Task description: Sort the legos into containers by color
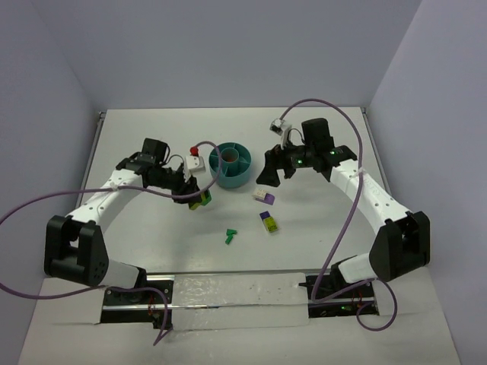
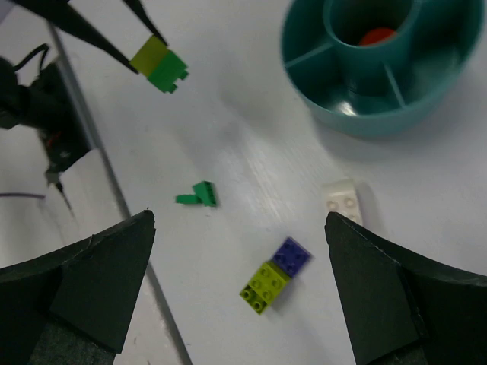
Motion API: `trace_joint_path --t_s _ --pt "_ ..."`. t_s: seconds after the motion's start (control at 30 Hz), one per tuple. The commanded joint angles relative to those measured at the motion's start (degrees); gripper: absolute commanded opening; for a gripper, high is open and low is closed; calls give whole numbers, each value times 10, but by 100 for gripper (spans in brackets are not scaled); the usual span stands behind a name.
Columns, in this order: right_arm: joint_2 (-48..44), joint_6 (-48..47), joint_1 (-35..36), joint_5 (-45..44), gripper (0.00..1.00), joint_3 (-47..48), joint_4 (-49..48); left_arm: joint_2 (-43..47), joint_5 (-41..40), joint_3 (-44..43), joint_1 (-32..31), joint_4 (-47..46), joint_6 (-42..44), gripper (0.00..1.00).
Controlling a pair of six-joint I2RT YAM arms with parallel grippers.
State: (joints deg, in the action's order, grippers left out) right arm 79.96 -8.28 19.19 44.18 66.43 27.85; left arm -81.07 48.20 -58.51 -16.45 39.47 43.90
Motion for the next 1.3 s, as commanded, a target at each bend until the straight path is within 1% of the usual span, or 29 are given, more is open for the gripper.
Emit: trace_joint_path --t_s 0.0,0.13,0.27,0.43,0.57,0.8,0.83,0.87,0.93,0.97,1.17,1.27 --pt "-16 10 45 94 100 40 -39 24 140 -57 -2 15 -98 0" --pt "9 10 89 135 100 80 -31 23 207 -77 -2 -3 -148 0" --pt "28 5 119 150 100 107 -17 21 241 -86 -3 -4 -165 0" --pt "43 -33 155 141 99 125 15 21 269 -93 -5 23 -153 0" --pt "56 -51 171 142 97 132 21 22 284 -94 -11 48 -129 0" --pt "85 -60 183 163 83 157 38 24 290 -100 -17 63 -119 0" --pt "87 -60 184 166 79 160 38 24 291 -103 -18 67 -117 0" --pt "88 -60 185 167 79 161 38 22 291 -103 -19 68 -116 0" --pt "91 -63 189 172 69 164 38 20 293 -104 -22 69 -114 0" --pt "94 -66 192 173 66 166 44 19 293 -104 -23 68 -115 0" --pt "106 -79 202 180 62 177 62 16 291 -108 -29 61 -121 0" --pt "112 -81 204 183 55 182 65 14 288 -108 -31 58 -123 0"
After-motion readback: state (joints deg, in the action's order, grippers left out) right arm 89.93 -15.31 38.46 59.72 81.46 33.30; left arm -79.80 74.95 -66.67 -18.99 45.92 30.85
